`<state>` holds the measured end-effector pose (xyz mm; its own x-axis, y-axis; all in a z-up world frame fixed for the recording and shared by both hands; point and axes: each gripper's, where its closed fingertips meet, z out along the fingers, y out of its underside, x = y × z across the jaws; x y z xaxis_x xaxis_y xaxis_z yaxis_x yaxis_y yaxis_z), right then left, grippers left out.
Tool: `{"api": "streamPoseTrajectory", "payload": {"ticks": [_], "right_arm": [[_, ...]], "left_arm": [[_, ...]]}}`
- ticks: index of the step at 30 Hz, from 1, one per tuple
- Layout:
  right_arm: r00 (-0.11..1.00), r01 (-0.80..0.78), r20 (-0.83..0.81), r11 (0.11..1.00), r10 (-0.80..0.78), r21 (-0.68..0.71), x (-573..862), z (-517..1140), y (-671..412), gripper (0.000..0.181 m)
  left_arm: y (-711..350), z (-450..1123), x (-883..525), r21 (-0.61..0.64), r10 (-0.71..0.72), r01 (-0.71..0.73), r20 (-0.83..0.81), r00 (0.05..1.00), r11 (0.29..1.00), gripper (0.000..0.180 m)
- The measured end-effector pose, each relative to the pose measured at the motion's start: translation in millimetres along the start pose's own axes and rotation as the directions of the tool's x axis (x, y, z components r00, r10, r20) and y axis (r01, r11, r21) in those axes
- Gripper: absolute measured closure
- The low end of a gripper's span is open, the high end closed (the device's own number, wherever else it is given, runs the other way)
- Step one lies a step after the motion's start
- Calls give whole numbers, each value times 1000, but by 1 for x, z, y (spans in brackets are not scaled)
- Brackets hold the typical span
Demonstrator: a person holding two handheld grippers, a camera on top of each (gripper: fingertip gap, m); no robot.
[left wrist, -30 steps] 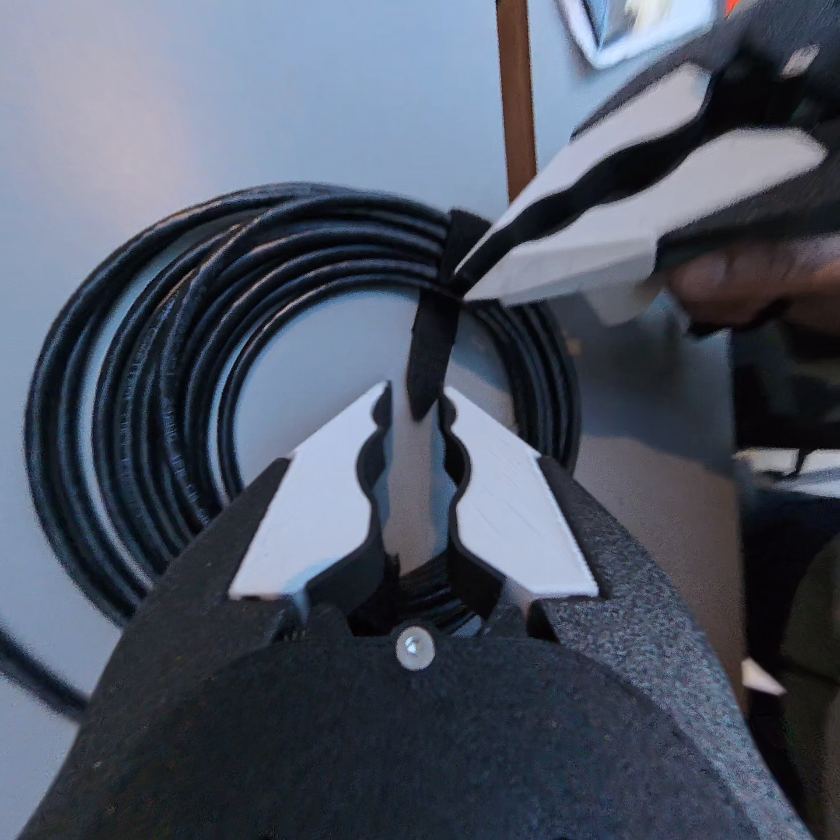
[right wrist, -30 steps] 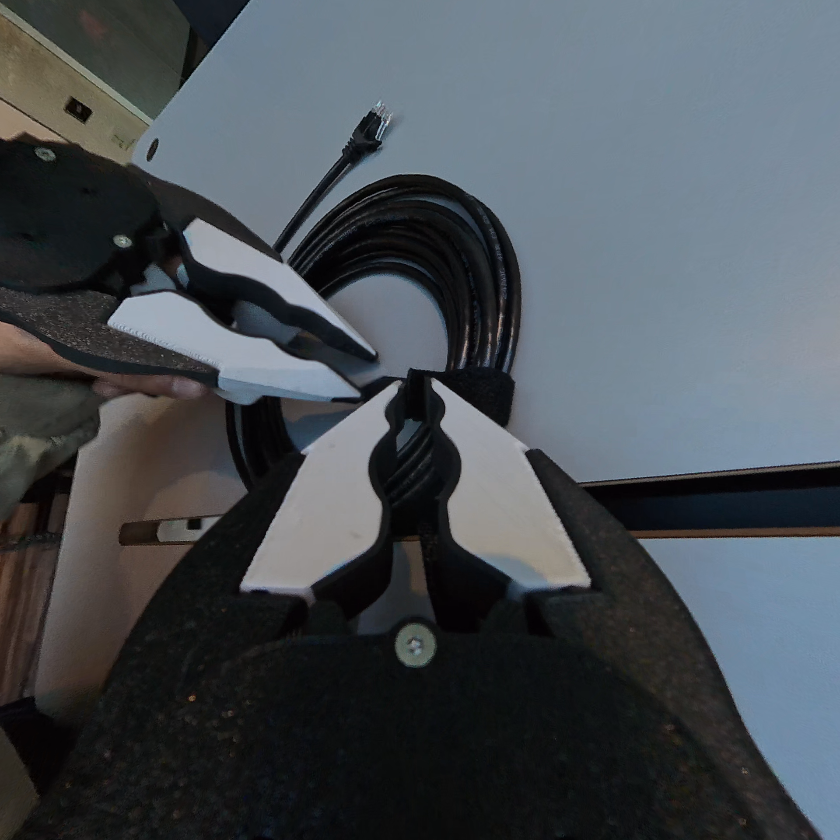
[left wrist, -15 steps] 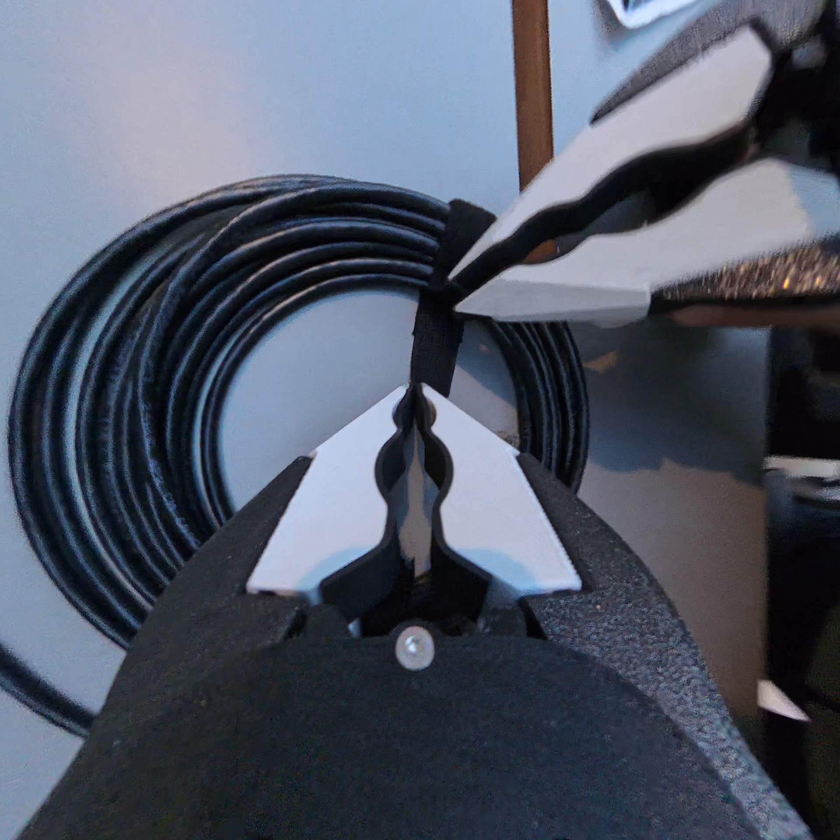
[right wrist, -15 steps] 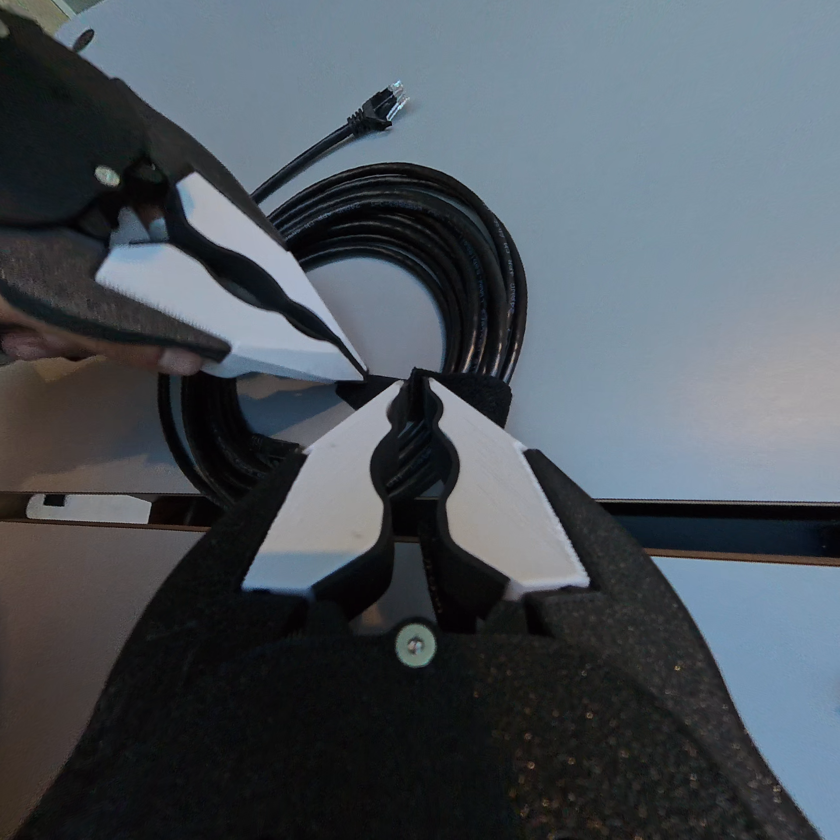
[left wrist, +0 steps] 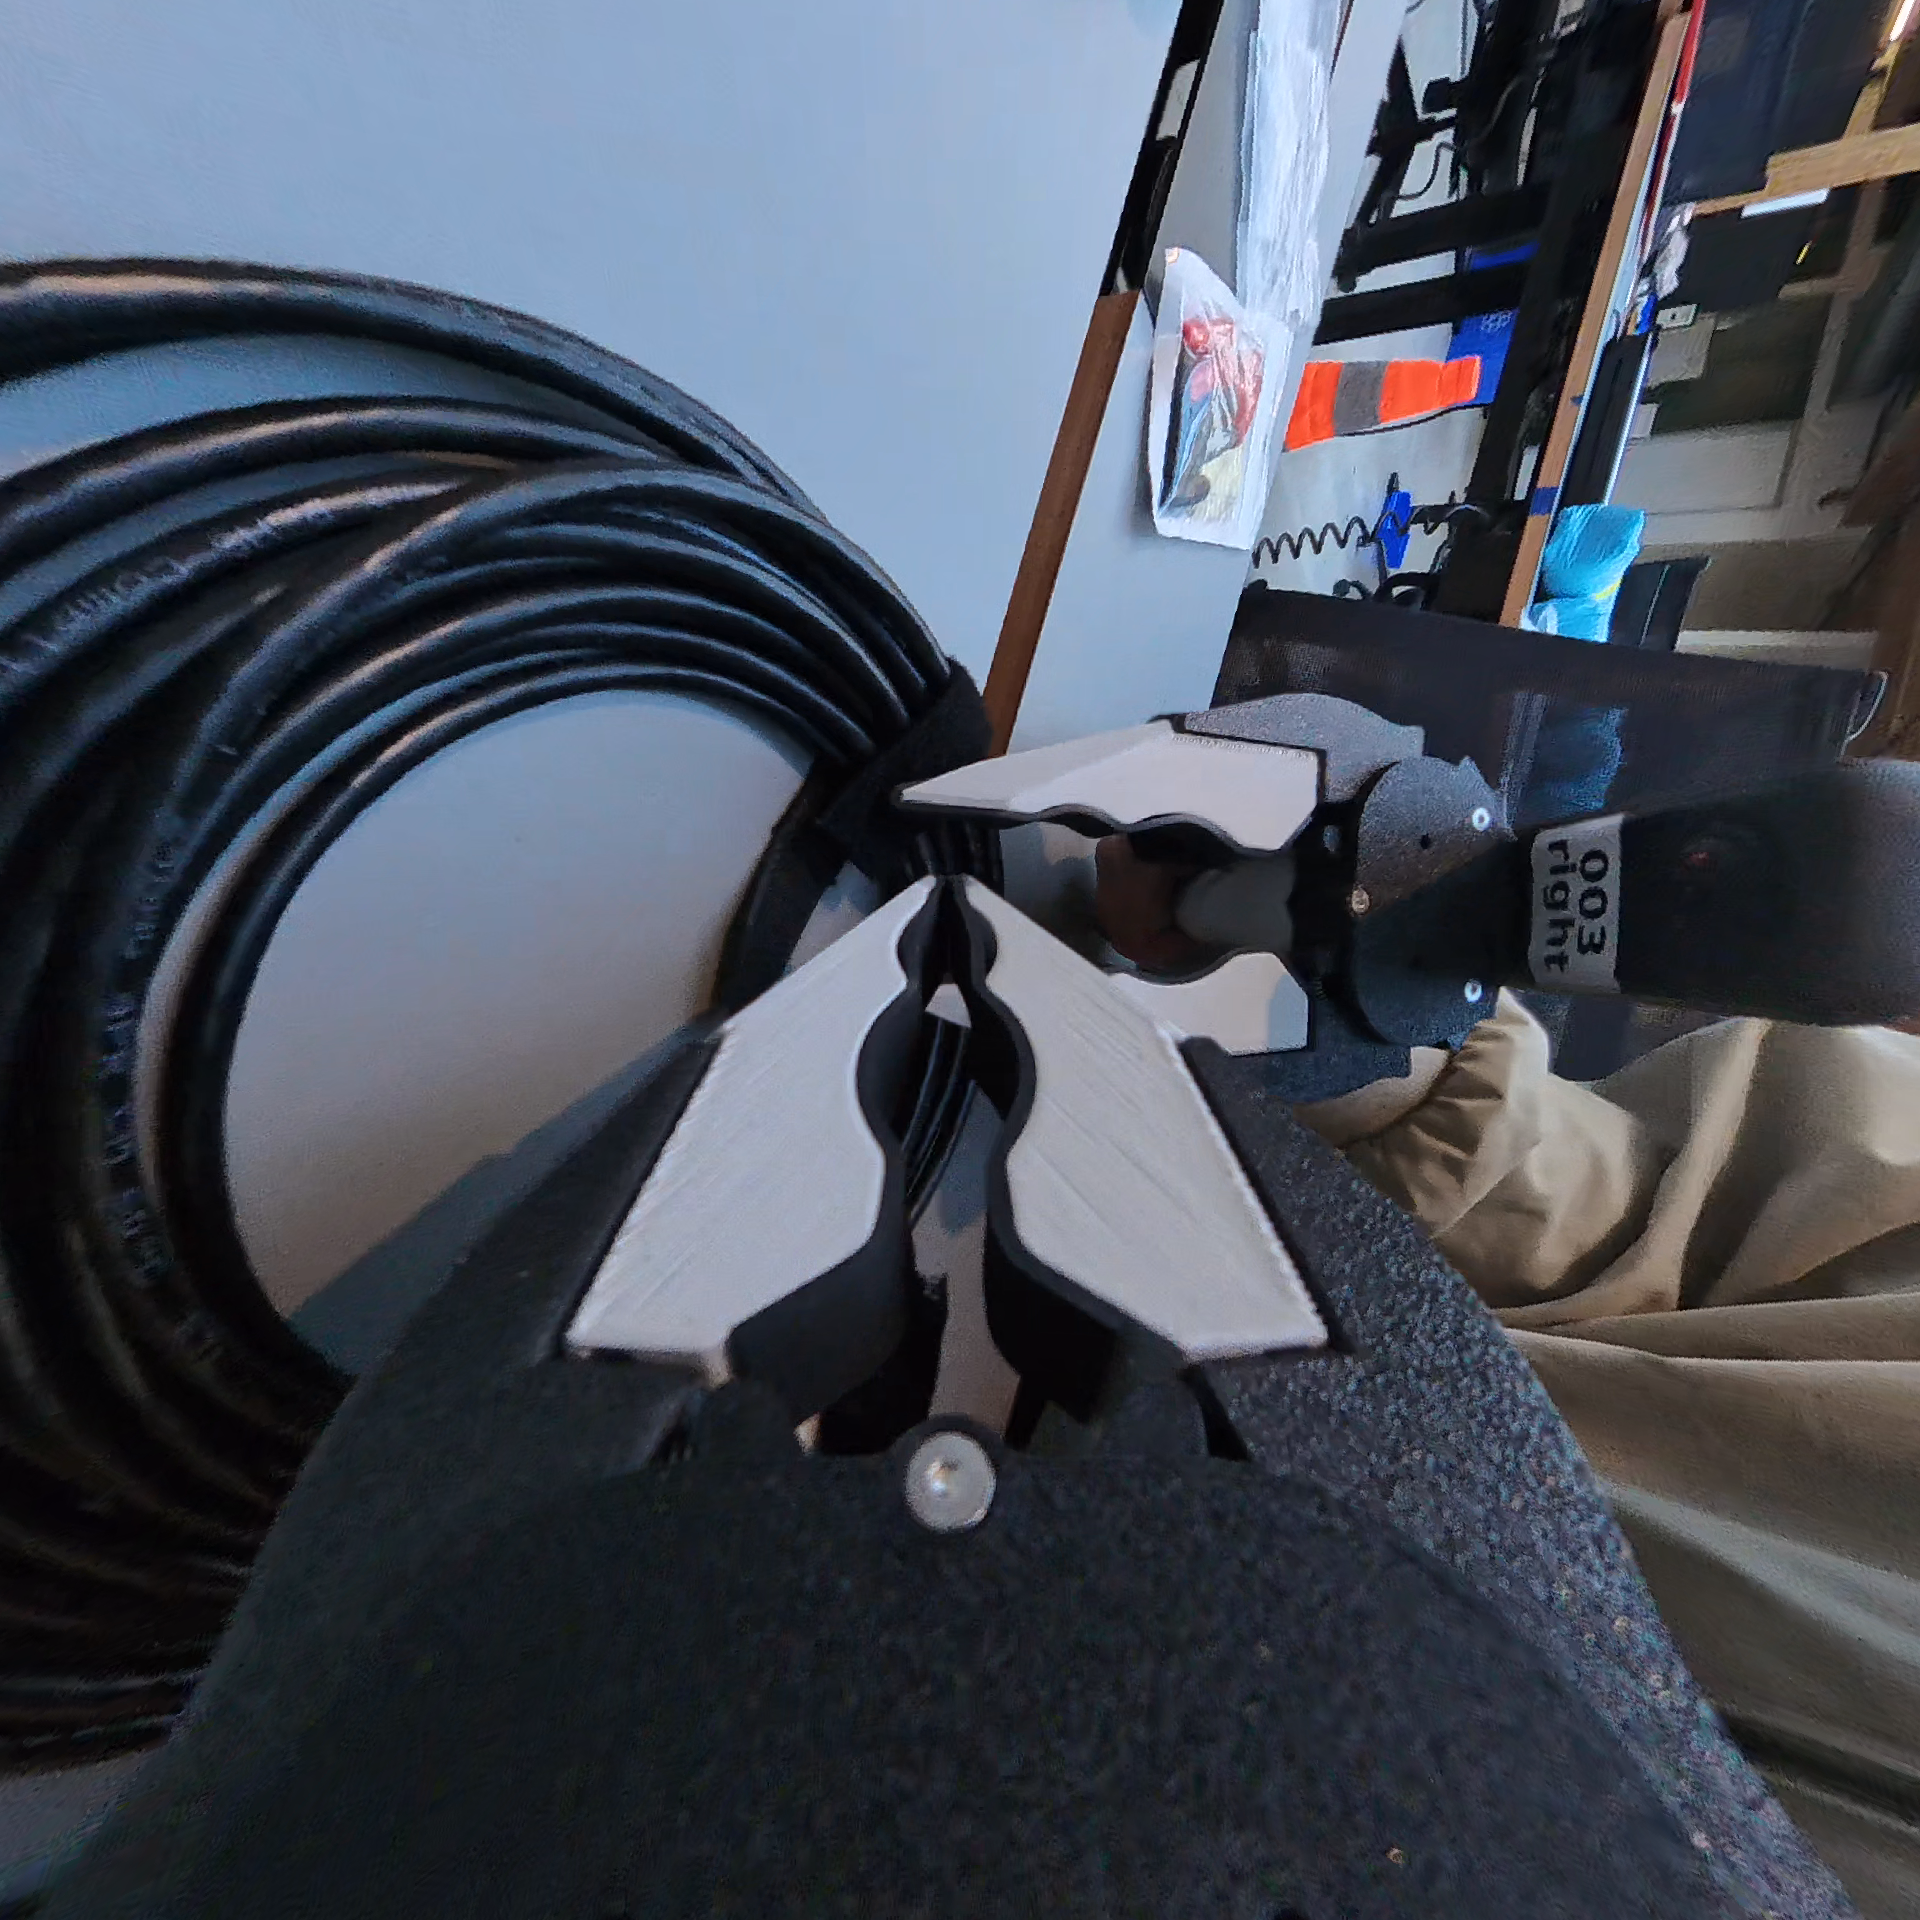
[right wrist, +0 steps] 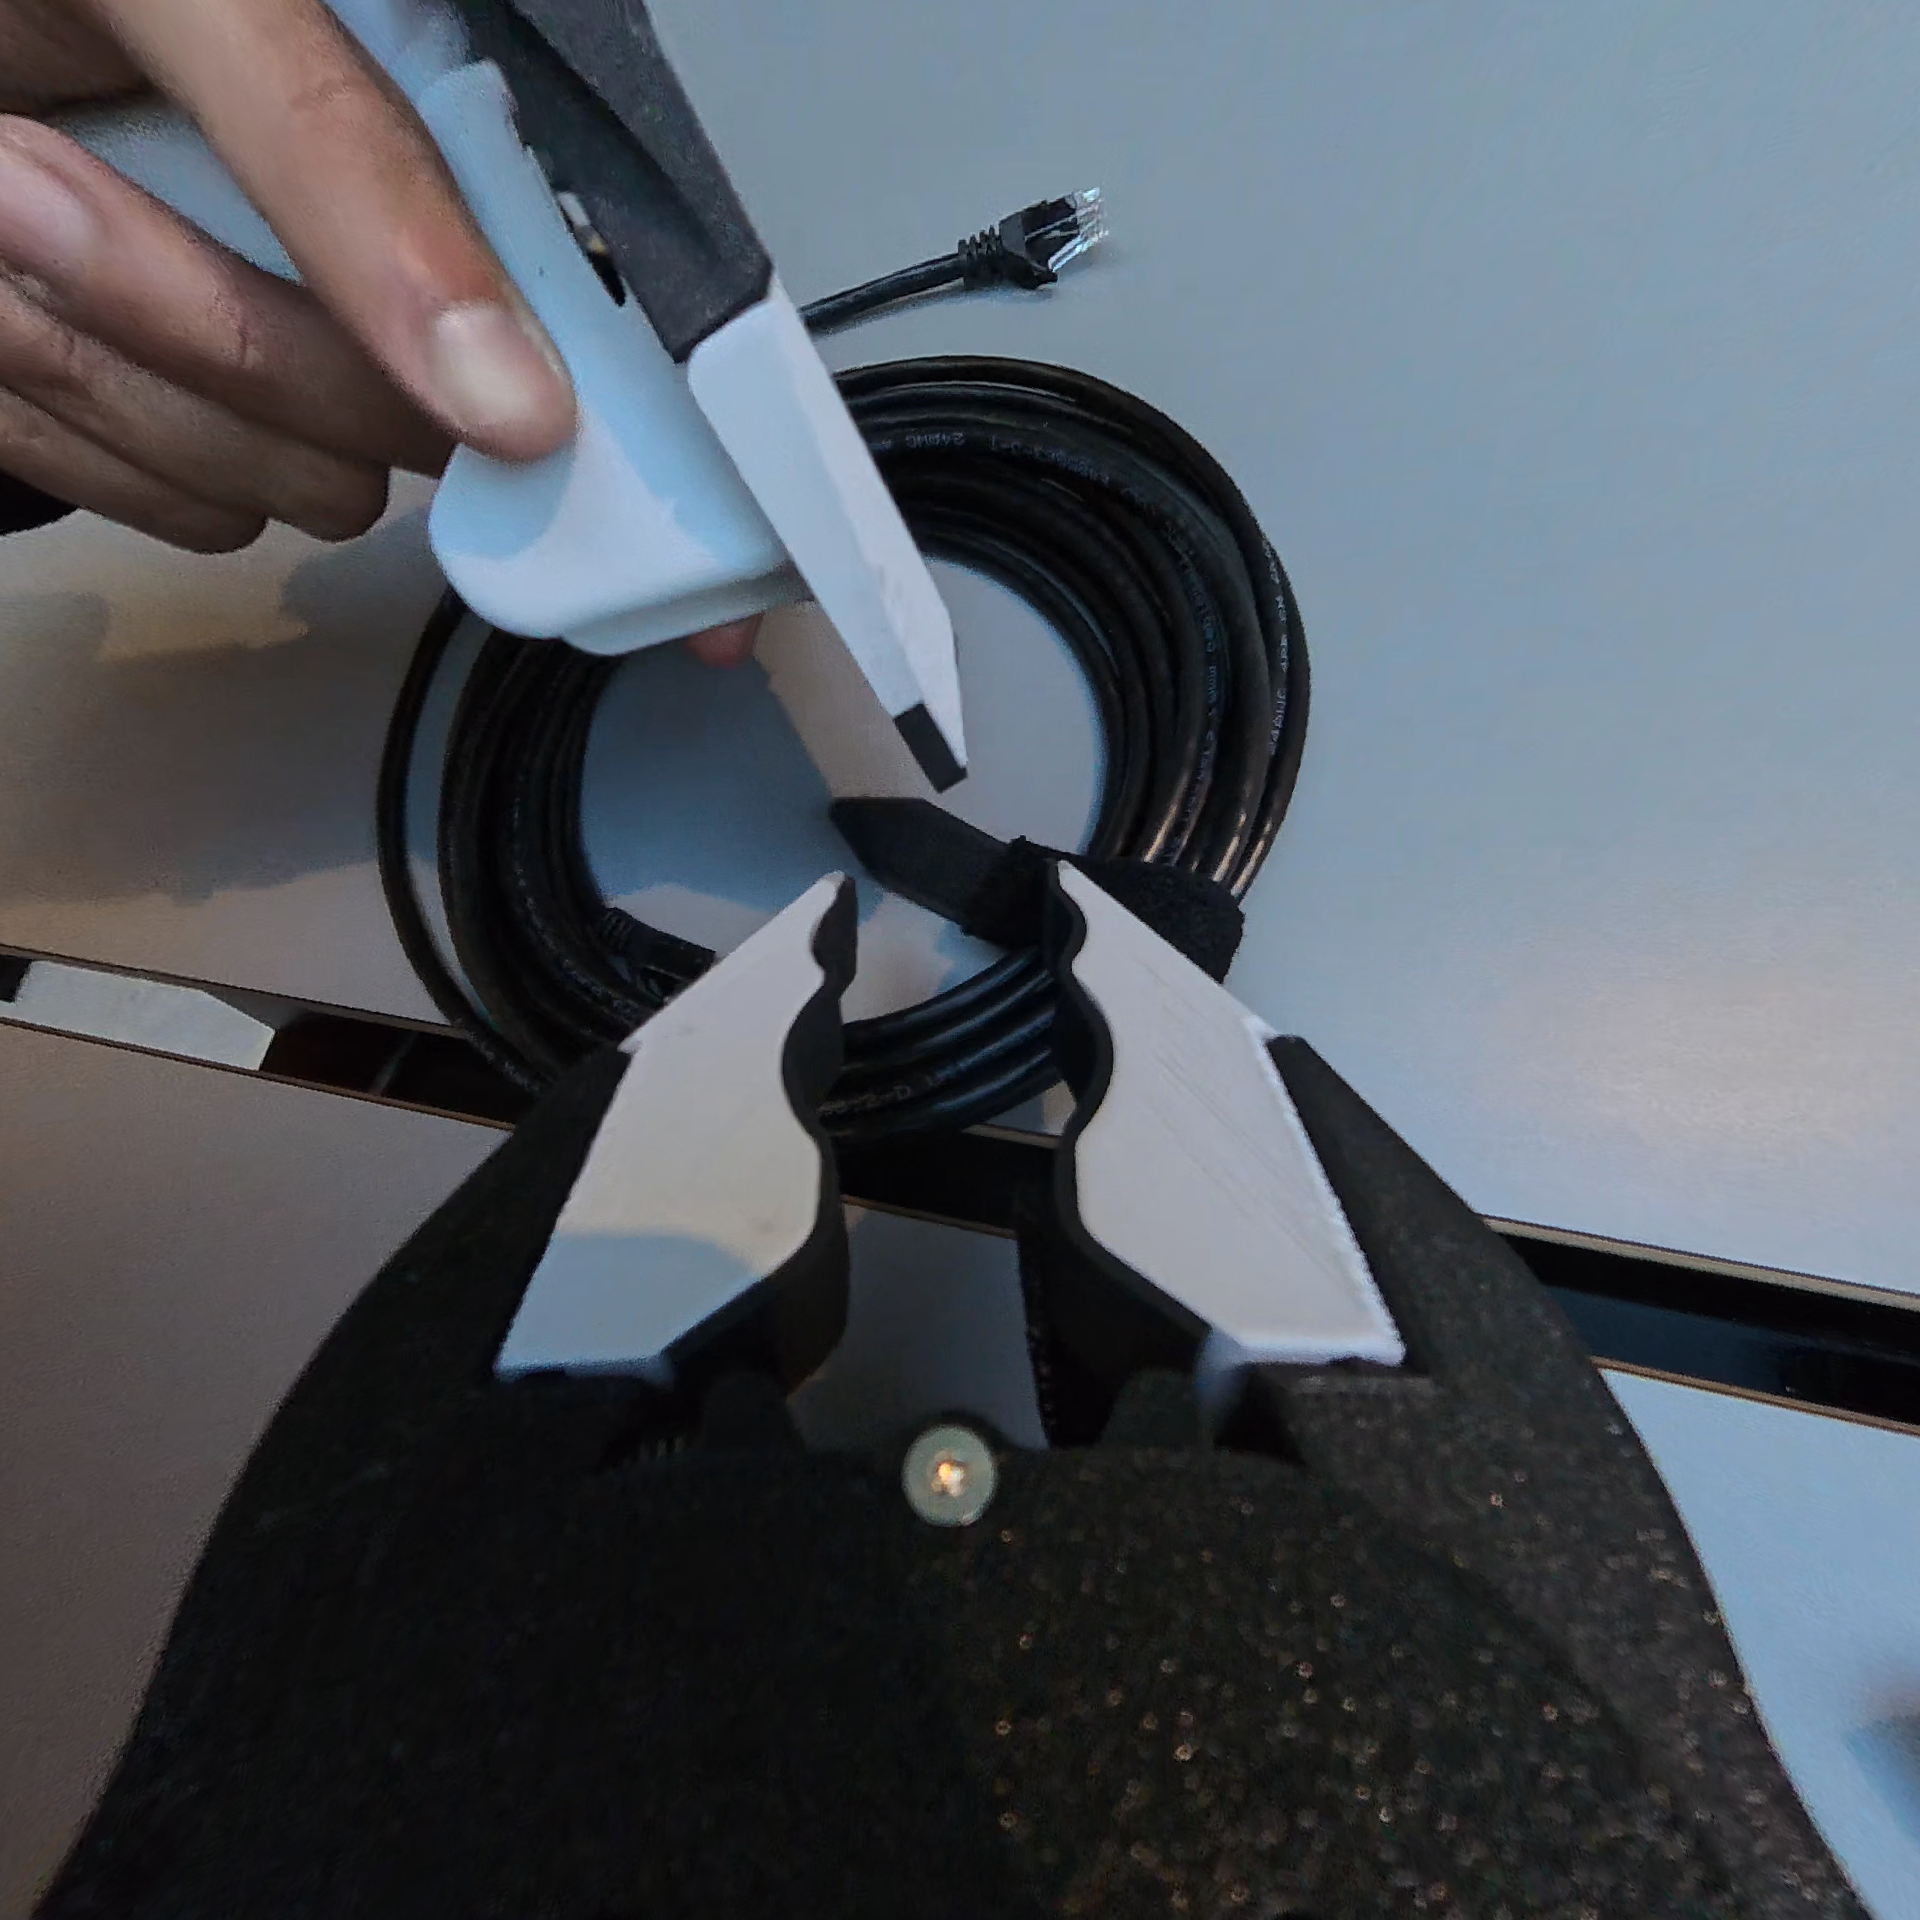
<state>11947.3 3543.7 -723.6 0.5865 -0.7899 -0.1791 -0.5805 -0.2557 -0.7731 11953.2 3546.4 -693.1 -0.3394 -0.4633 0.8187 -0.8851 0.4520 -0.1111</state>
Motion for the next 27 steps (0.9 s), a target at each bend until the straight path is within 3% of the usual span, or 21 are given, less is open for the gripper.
{"api": "streamPoseTrajectory", "payload": {"ticks": [3, 5, 7, 8, 10, 13, 15, 20, 23, 27], "right_arm": [[999, -1, -40, 1000, 0, -15, 3, 1, 0, 152], [998, -5, -63, 1000, 4, -19, 5, 0, 0, 153], [997, -10, -78, 1000, 9, -12, 5, 0, 0, 153], [997, -8, -82, 1000, 7, -8, 5, 0, 0, 153], [997, -14, -70, 1000, 14, 1, 5, 0, 0, 153], [999, -28, -35, 1000, 29, 12, 6, -2, 0, 153], [999, -29, -22, 1000, 29, 12, 6, -2, 0, 154], [999, -15, -39, 1000, 16, 20, 6, -1, 1, 155], [999, 0, -50, 1000, 1, 23, 5, -2, 1, 155], [997, 48, -58, 998, -46, 27, 4, -1, 2, 154]], "left_arm": [[-3, -1, -4, 13, 15, -15, 41, 999, 1000, 180], [-9, -10, -7, 30, 209, -215, 142, 967, 976, 180], [10, -8, -15, -120, 433, -416, 231, 871, 901, 172], [16, -5, -25, -197, 535, -498, 280, 797, 845, 153], [24, 0, -33, -272, 704, -650, 301, 643, 710, 150], [24, 7, -39, -289, 801, -751, 300, 518, 594, 150], [20, 9, -38, -277, 810, -768, 314, 495, 577, 161], [18, 9, -40, -269, 756, -713, 343, 558, 648, 179], [19, 10, -38, -236, 619, -572, 338, 709, 785, 180], [19, 7, -29, -155, 314, -284, 225, 922, 946, 180]]}}
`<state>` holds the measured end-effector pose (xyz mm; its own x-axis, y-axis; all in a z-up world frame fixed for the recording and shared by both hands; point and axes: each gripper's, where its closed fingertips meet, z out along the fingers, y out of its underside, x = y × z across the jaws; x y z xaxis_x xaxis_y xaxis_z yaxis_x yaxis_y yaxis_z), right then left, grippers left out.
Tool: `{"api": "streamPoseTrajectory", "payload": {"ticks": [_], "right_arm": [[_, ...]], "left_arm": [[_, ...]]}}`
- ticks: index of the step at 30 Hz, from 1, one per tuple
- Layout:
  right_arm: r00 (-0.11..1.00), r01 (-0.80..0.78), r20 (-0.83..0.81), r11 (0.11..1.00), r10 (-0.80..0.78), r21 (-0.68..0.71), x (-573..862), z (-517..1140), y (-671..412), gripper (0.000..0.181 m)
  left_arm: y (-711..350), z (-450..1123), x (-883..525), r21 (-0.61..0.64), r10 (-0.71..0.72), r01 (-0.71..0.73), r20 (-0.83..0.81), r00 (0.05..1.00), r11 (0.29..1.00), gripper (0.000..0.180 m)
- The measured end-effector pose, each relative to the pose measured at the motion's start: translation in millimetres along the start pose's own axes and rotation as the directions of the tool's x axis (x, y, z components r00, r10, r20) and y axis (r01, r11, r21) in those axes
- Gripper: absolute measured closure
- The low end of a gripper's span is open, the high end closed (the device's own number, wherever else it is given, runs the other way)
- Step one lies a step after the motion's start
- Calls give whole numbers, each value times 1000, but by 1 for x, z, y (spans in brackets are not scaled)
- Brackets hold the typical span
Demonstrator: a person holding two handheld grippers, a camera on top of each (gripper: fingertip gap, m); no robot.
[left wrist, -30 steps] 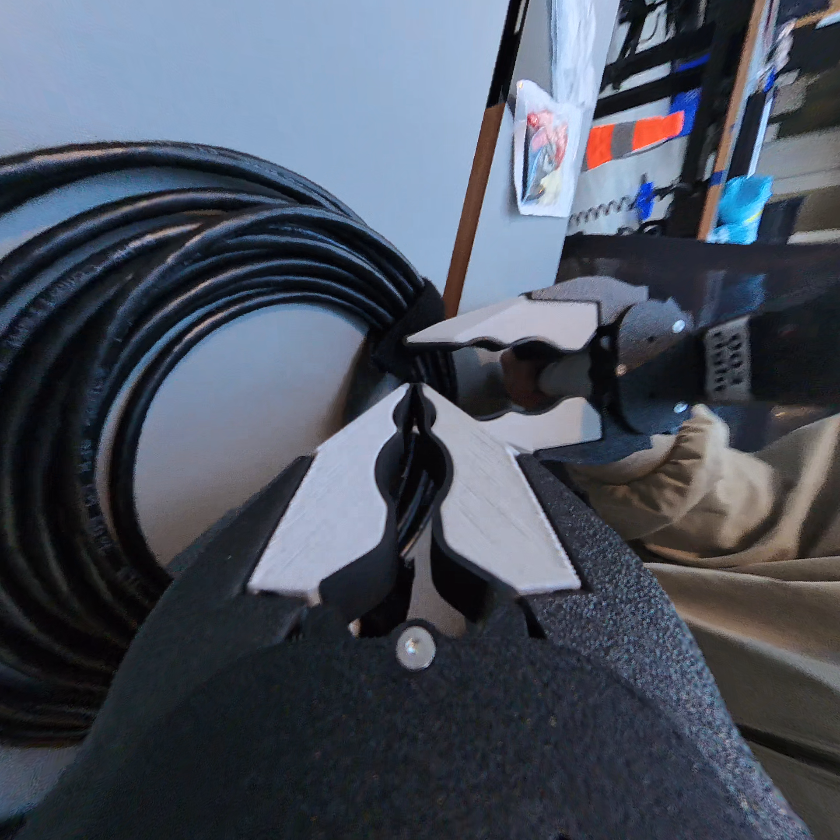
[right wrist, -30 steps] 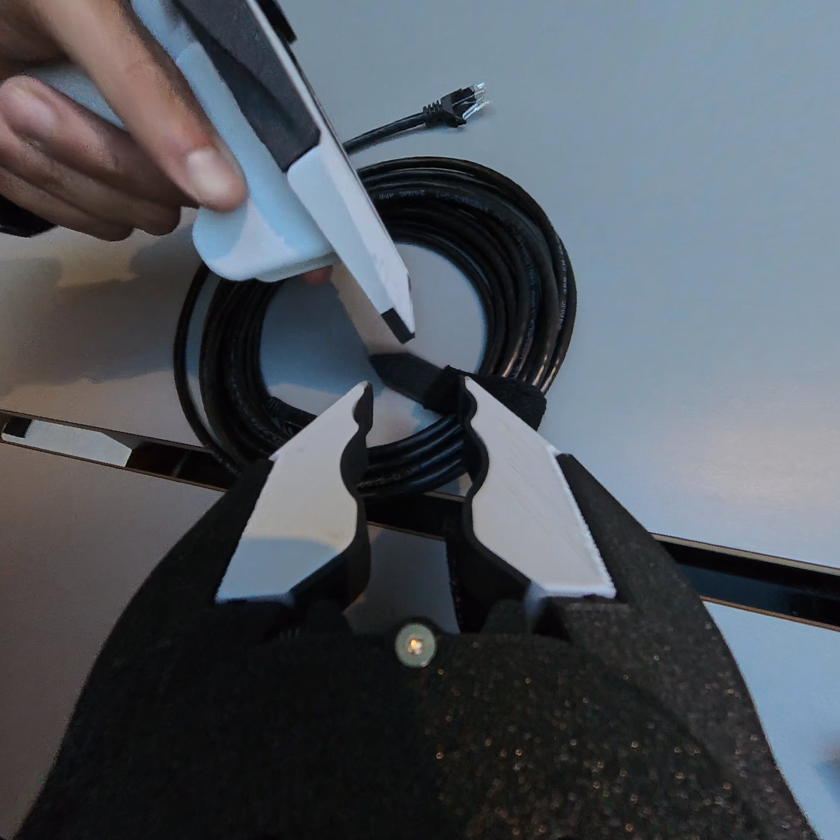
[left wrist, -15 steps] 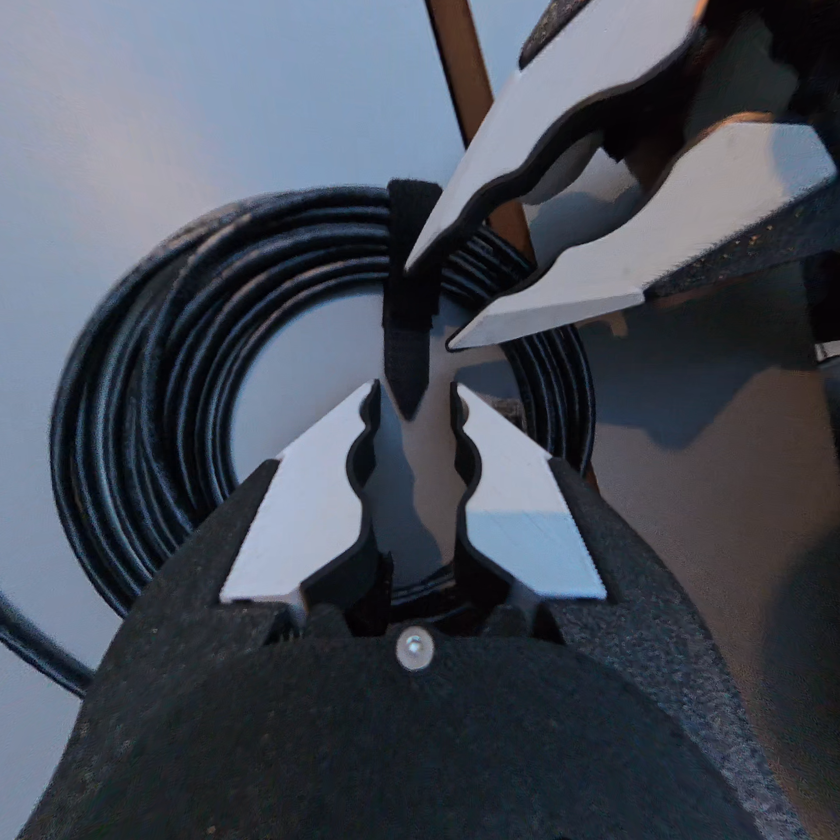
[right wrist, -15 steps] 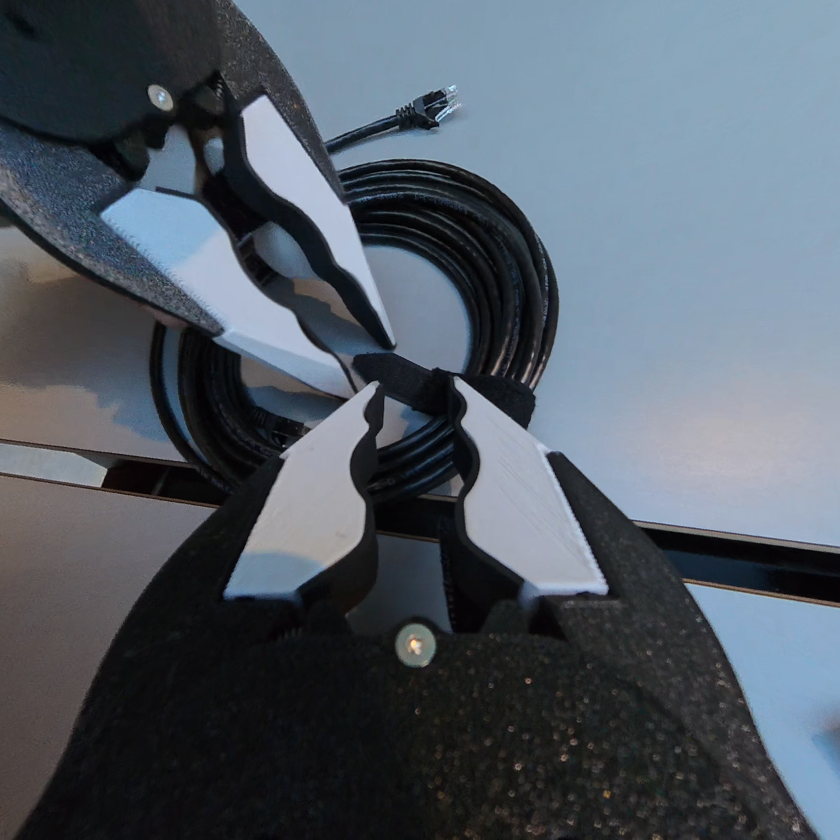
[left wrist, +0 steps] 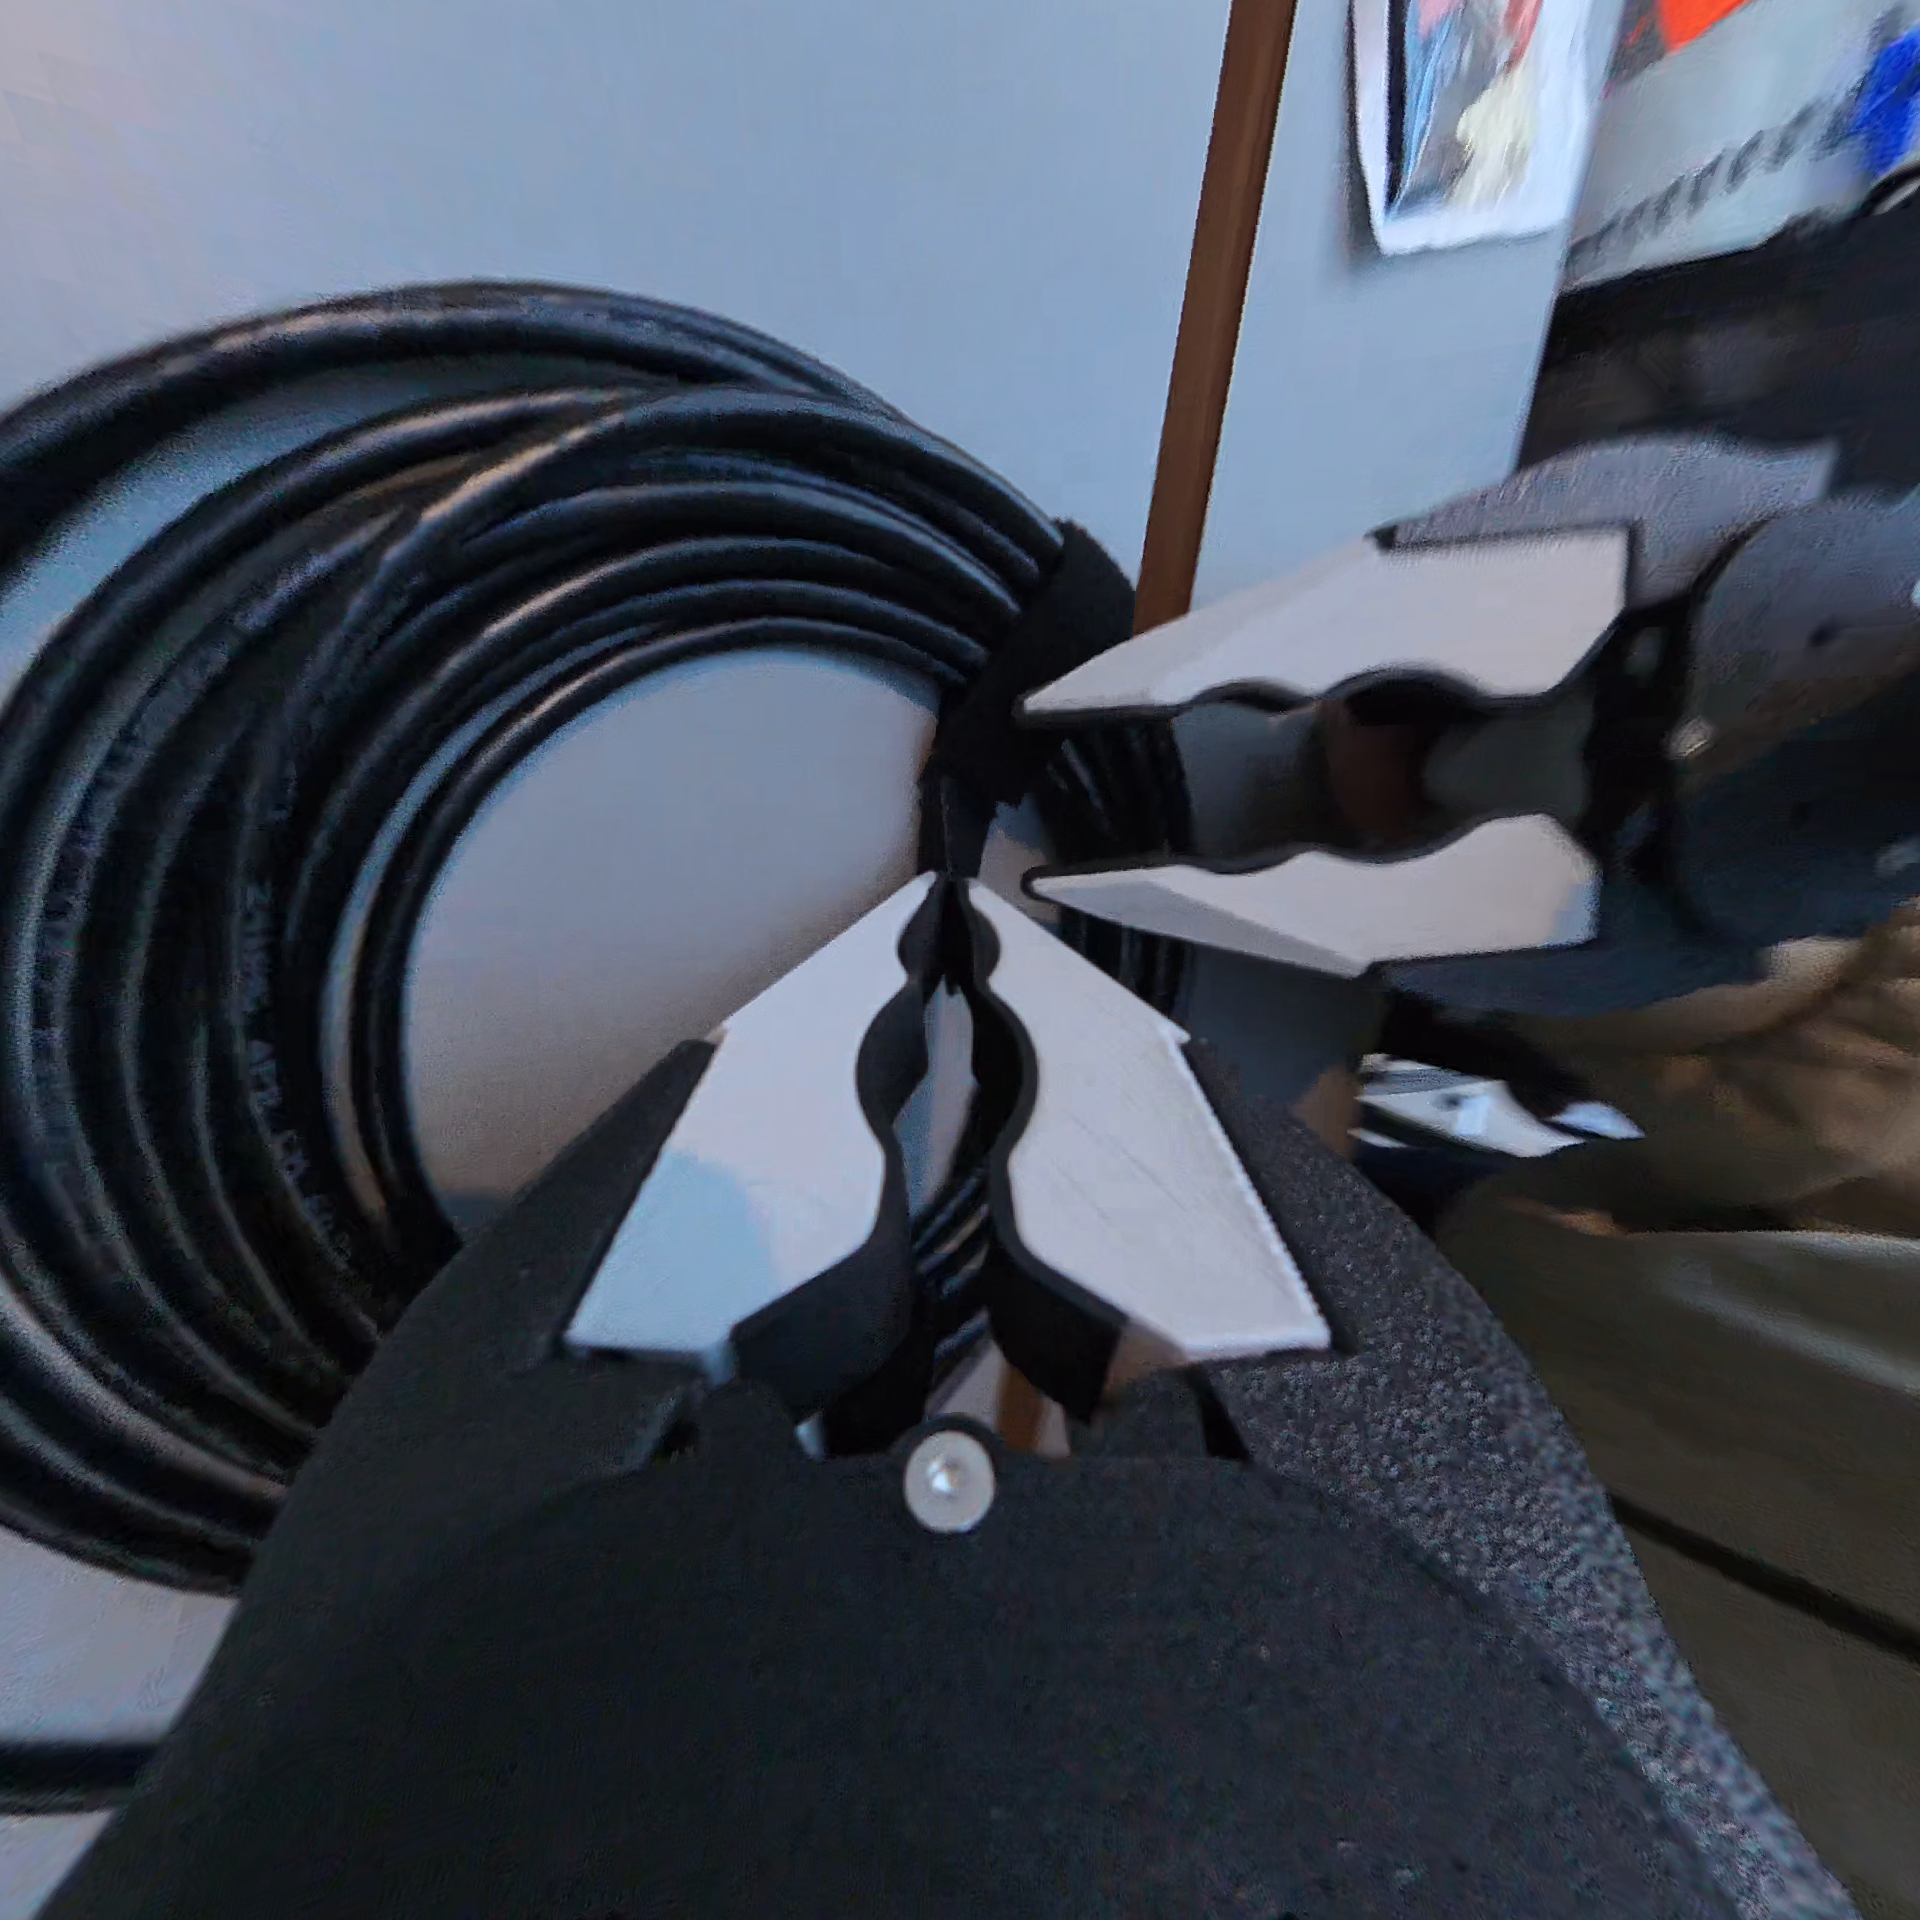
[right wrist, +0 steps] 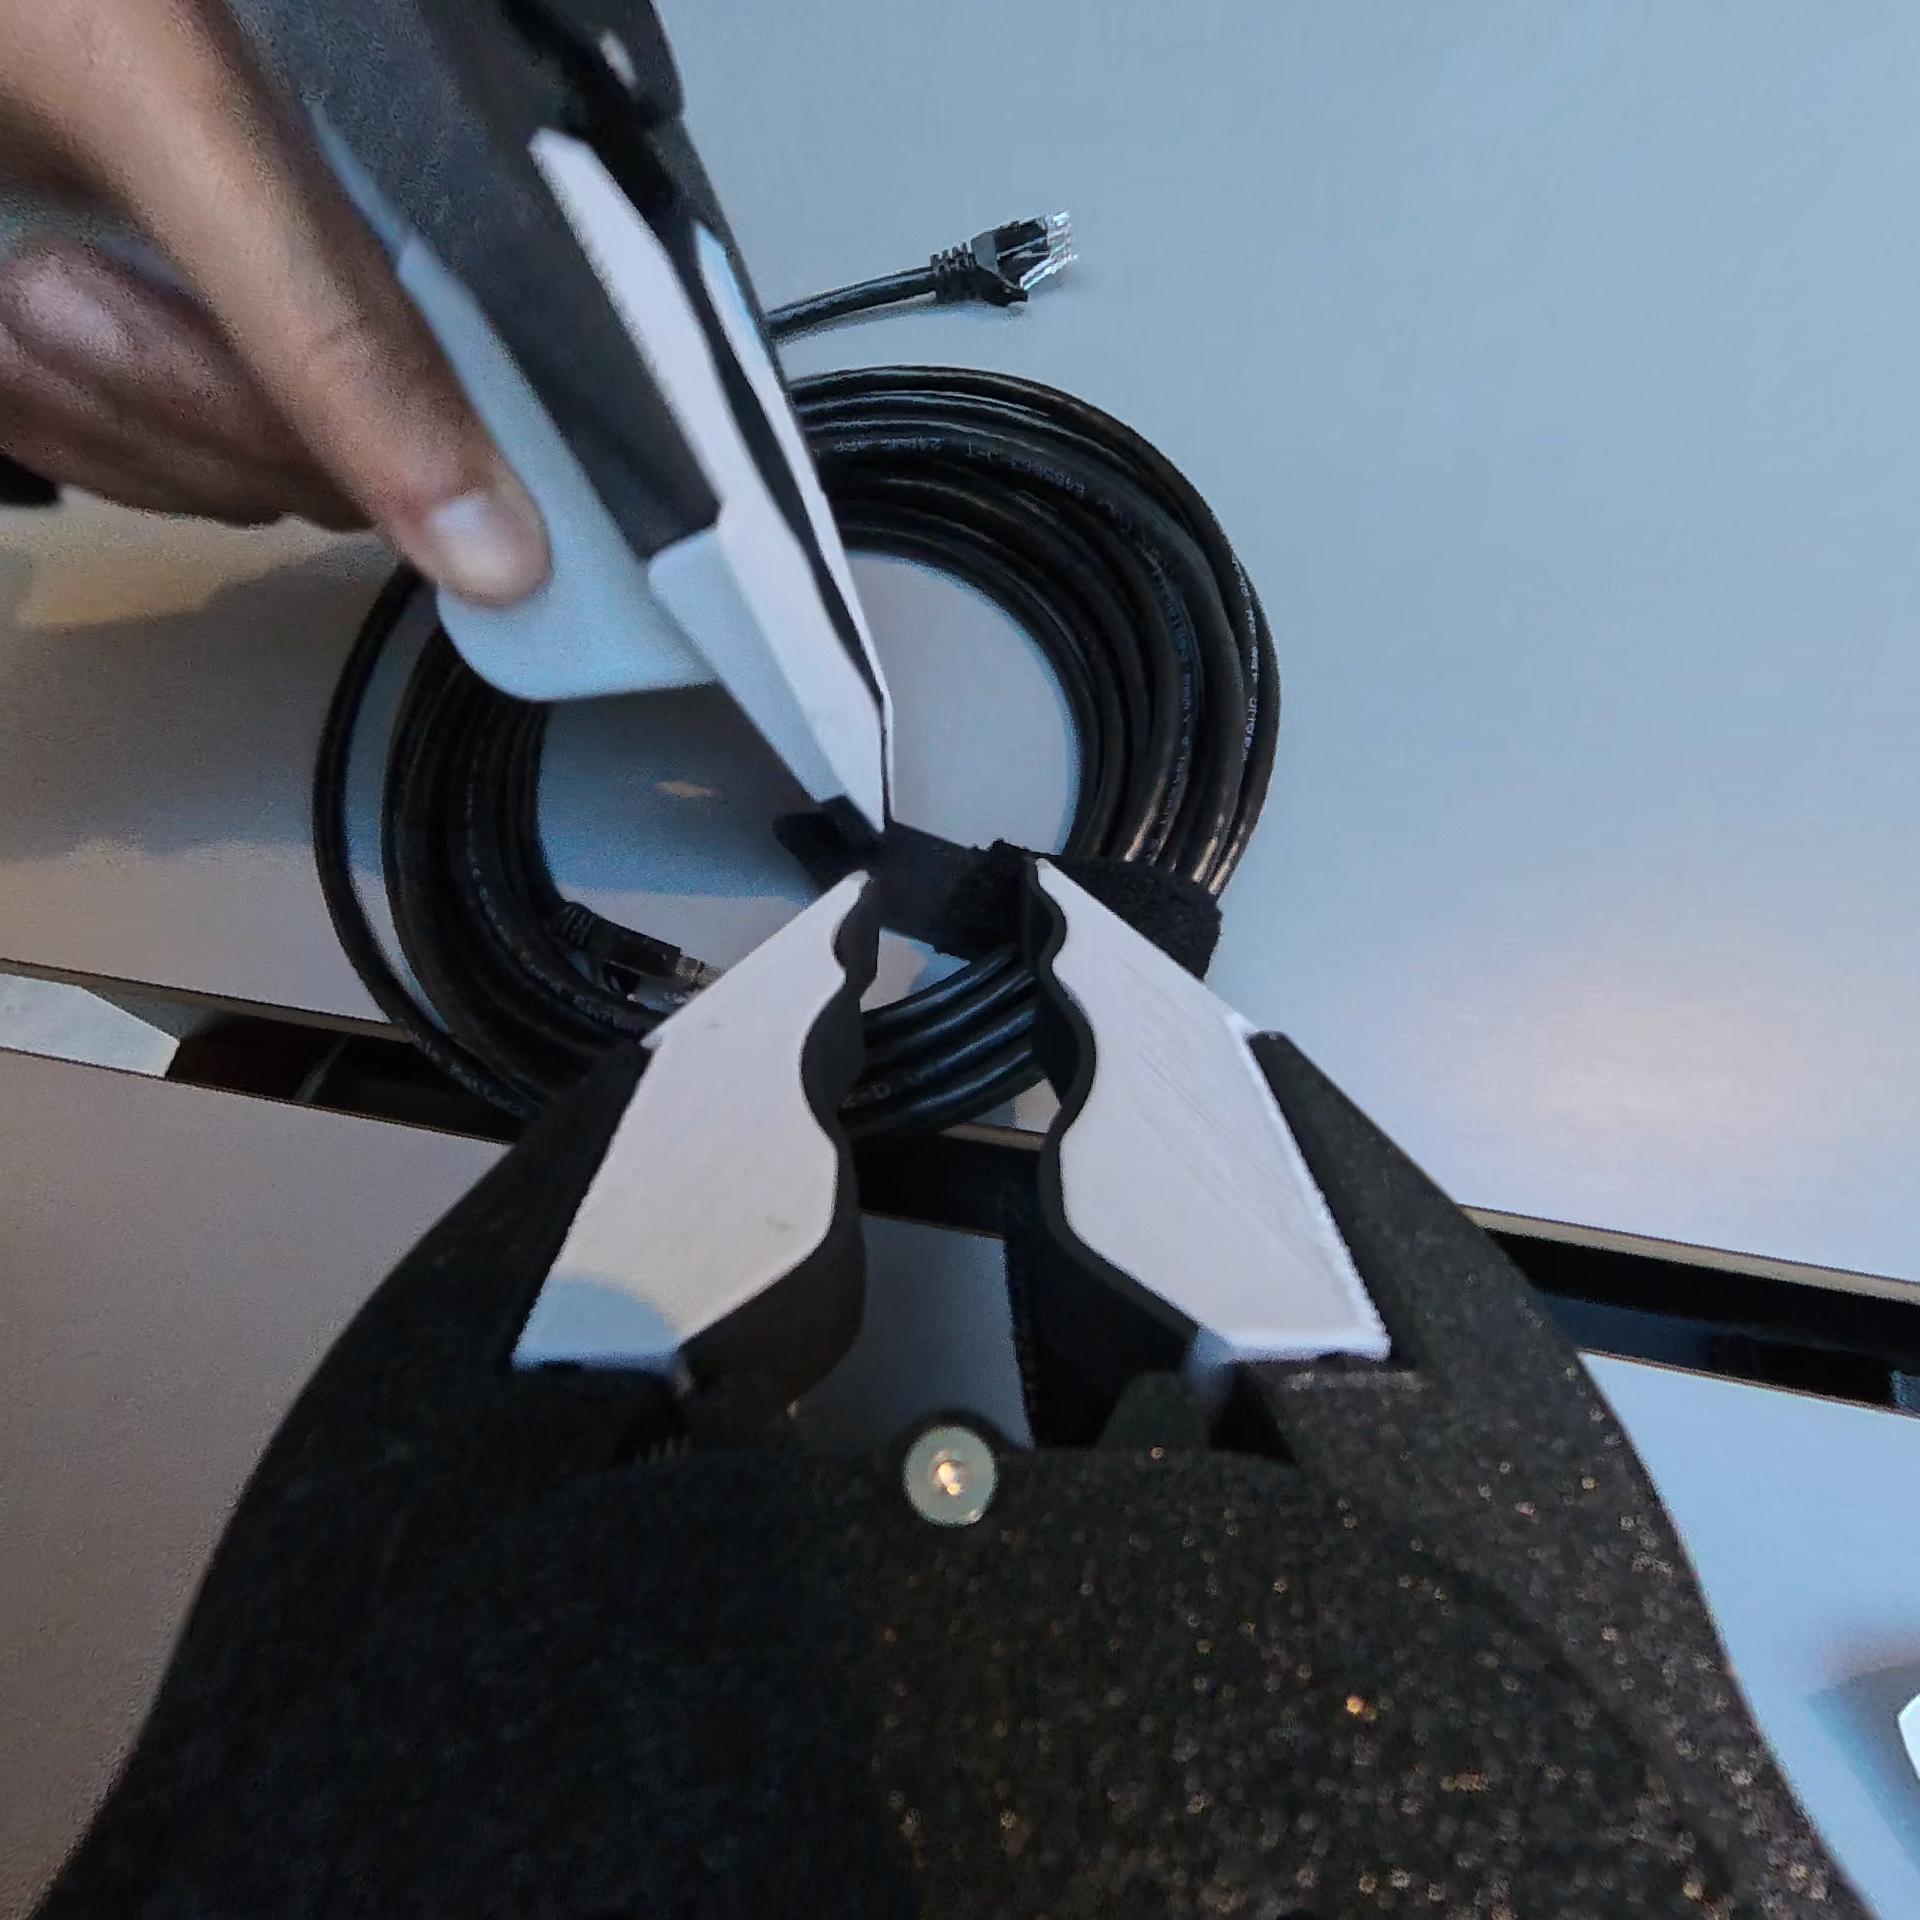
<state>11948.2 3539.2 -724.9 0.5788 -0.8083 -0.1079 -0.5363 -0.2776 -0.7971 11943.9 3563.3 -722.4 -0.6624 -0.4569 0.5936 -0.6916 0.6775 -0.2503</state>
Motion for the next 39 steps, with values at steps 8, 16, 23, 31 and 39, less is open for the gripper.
{"api": "streamPoseTrajectory", "payload": {"ticks": [8, 16, 23, 31, 39], "right_arm": [[990, 120, -66, 992, -121, -26, -3, 2, 3, 149], [975, 143, -163, 989, -149, -44, 5, 2, 2, 161], [998, 4, -69, 1000, -4, -5, 7, 0, 2, 175], [998, -65, -1, 998, 65, 11, 7, -1, 1, 176], [998, -66, 8, 998, 66, 11, 7, -1, 1, 176]], "left_arm": [[-13, -7, 12, -116, -467, 453, -270, 842, 884, 180], [-23, -6, 18, -156, -677, 679, -384, 628, 718, 180], [-31, -8, 16, -1, -468, 494, -321, 823, 870, 175], [-20, -21, 9, 121, 358, -345, -109, 927, 931, 153], [-20, -3, 29, 69, 817, -815, -97, 569, 575, 169]]}}
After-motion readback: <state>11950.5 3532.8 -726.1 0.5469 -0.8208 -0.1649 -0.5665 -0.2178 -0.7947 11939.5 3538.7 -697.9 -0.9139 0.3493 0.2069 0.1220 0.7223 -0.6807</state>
